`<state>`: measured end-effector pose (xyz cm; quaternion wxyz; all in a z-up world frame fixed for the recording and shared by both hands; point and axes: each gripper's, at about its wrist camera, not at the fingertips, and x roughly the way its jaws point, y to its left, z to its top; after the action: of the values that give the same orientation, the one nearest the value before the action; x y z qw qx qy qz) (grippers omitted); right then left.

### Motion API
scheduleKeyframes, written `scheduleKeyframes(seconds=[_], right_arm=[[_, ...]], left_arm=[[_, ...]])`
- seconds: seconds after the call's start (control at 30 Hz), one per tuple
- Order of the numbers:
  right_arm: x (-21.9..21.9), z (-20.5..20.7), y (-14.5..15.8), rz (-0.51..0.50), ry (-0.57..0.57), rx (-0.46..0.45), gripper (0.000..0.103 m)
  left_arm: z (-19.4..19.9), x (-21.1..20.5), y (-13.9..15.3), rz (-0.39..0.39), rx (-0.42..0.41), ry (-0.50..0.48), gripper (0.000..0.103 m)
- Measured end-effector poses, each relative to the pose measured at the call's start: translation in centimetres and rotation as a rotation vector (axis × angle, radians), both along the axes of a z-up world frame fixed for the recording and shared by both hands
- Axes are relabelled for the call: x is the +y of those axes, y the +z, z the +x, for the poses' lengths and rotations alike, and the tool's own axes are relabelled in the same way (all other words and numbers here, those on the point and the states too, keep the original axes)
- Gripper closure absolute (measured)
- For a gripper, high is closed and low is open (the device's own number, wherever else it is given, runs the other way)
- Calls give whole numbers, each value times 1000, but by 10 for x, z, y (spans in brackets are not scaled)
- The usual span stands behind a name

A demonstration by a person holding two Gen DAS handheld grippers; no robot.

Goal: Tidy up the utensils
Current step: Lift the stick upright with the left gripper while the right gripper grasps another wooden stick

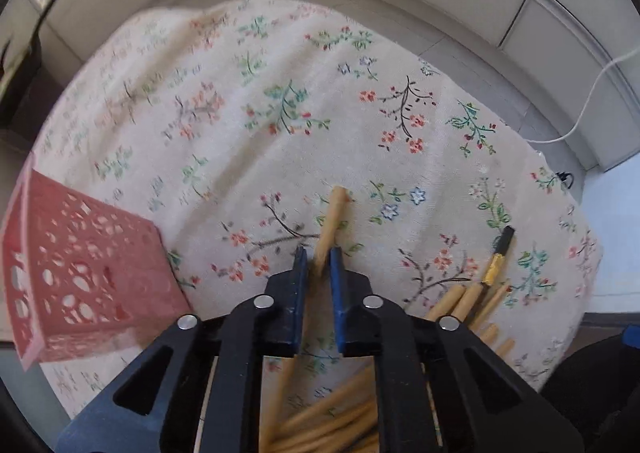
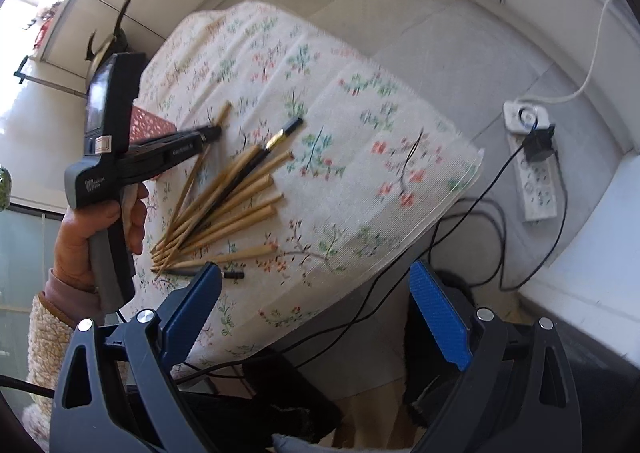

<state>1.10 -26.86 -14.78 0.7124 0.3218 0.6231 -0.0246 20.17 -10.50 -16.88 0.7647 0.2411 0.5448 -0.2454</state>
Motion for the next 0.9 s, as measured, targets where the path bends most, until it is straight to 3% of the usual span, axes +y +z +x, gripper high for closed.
scheduleKeyframes(seconds=[0.13,0.23,0.47,0.7,0.9], right_arm=[[1,1,-9,45,-75,39,13],[5,3,-21,113,-150,91,21],[38,13,-42,288,-274,205,56],[51,66,-19,275,-236,103,69],[51,100,-38,210,-198,128,73]], left_arm=[[-5,12,18,-48,-105,-7,96],[-22,24,51,-92,-199,-20,96],[-89,66,145,-239,-412,-20,96],[-140,116,210,-401,-579,57,96],[-153,143,243,-498,-648,109,96]])
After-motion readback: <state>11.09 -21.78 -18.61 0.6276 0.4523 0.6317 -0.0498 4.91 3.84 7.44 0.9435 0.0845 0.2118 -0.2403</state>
